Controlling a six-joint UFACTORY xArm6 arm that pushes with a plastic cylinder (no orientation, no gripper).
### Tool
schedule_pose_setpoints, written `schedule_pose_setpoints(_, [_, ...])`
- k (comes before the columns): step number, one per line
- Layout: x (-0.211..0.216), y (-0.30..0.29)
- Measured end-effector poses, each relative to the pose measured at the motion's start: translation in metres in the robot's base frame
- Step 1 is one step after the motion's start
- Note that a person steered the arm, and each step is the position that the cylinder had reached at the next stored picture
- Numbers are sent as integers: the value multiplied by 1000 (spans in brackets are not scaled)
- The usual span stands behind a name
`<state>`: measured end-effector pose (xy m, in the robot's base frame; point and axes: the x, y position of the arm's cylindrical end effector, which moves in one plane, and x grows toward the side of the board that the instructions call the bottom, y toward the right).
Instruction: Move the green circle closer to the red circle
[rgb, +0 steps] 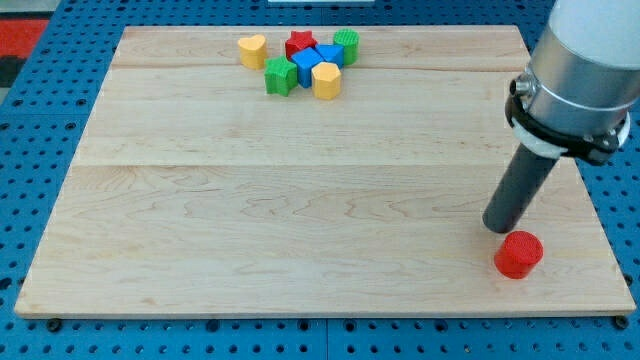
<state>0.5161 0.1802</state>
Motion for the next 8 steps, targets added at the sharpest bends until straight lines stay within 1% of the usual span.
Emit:
schedule_pose_setpoints(1, [-66,-10])
schedule_pose_setpoints(2, [-152,-26])
schedule_pose_setpoints(3, [-247,-39])
schedule_pose_setpoints(4, [-322,-62])
schedule_pose_setpoints(5, [-325,-72])
schedule_pose_setpoints(6, [-323,-112])
schedule_pose_setpoints(7, [-323,-183])
schedule_pose_setpoints(8, [-314,-212])
